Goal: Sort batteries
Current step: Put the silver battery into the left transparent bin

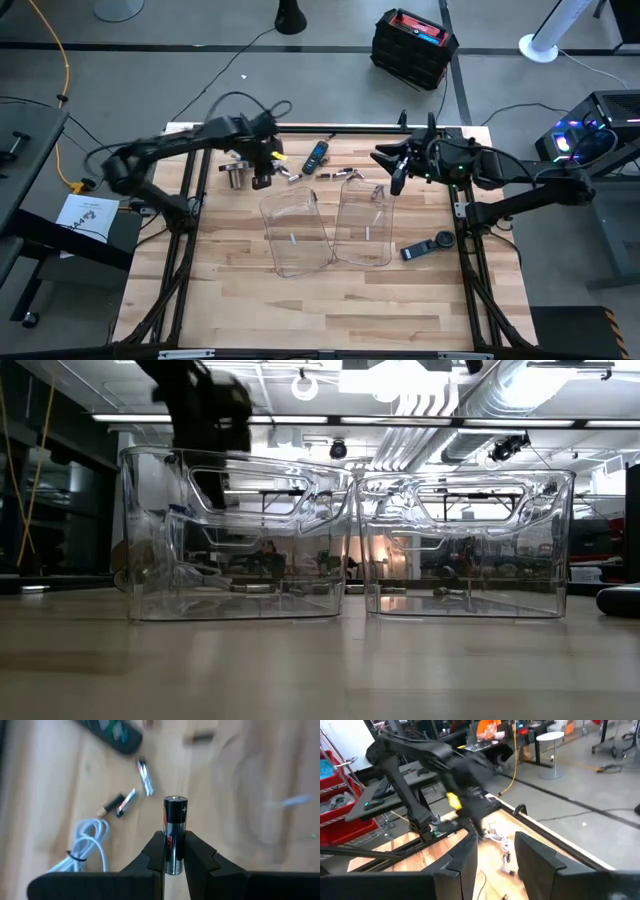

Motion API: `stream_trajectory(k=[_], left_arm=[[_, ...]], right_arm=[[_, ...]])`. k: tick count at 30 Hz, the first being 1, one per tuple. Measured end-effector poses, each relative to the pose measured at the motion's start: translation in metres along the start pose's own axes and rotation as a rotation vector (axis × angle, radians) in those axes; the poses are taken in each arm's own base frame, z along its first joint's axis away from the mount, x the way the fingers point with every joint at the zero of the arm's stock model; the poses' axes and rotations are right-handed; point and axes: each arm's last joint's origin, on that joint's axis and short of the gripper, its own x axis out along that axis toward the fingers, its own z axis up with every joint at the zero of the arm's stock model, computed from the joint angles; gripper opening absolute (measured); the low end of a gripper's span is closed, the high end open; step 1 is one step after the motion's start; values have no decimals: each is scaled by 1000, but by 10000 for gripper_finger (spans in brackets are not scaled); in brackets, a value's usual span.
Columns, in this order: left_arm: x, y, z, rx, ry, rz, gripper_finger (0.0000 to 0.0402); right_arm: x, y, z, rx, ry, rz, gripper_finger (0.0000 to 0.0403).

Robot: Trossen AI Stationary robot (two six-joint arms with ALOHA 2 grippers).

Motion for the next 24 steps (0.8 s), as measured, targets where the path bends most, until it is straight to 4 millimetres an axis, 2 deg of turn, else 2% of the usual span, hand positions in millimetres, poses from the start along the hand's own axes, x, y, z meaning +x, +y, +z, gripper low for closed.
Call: stream_trajectory(k=[3, 6, 8, 11, 14, 17, 21, 24], left_arm=[[-35, -21, -1, -34, -141, -5, 29], [-60, -45, -1, -55, -265, -30, 29], [-70, -61, 1, -46, -337, -60, 29], [-75, -85, 13, -4, -445, -119, 29], [-68, -108, 29, 50, -517, -184, 29], [-47, -130, 40, 119, -487, -241, 29], [-18, -150, 39, 157, -327, -282, 29], [-2, -156, 33, 176, -206, -276, 29]], right_arm=[[-7, -3, 4, -21, -29, -16, 126], [-10, -4, 6, -26, -44, -34, 126], [-9, -6, 6, -30, -43, -42, 126], [-7, -9, 6, -33, -35, -56, 126], [-5, -14, 6, -44, -25, -87, 126], [-3, -19, 7, -62, -26, -110, 126], [-1, -25, 9, -64, -12, -84, 126], [0, -29, 8, -66, 12, -76, 126]])
